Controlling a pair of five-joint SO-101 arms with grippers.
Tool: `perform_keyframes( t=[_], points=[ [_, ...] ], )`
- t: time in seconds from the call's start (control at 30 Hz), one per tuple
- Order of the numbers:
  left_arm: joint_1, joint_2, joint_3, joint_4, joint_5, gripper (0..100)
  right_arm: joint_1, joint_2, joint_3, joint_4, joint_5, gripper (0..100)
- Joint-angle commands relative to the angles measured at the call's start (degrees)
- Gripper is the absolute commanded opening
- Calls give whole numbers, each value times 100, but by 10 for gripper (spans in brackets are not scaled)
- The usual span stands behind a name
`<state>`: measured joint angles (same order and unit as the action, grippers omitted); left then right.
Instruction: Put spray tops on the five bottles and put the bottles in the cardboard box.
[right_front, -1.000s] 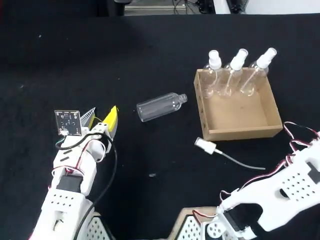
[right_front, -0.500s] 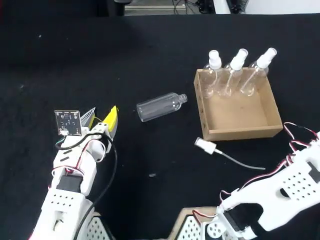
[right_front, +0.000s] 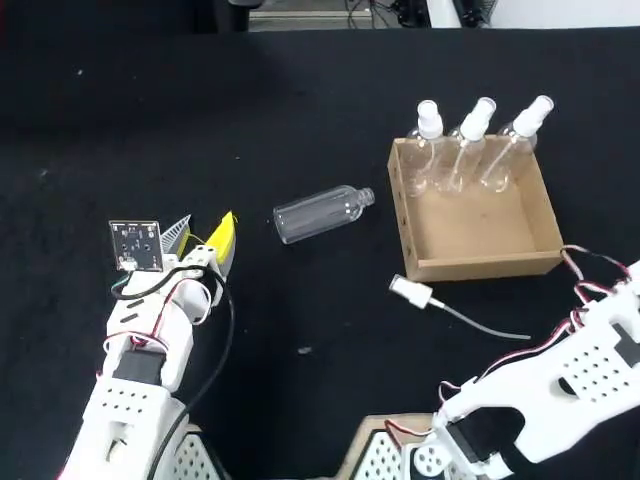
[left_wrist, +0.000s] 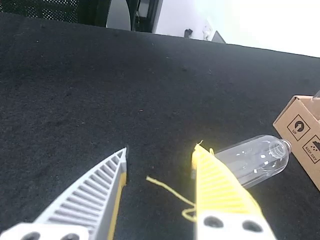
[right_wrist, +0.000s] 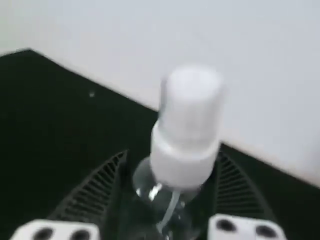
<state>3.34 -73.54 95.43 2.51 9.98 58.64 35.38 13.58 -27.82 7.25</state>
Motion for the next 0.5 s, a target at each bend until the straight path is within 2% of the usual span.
perform_keyframes(
  t=[0.0, 0.47],
  points=[
    [31, -26, 4, -132, 44, 198, -62, -66, 136, -44, 62, 277],
    [31, -26, 4, -132, 44, 198, -79, -31, 136, -88, 26, 296]
  ],
)
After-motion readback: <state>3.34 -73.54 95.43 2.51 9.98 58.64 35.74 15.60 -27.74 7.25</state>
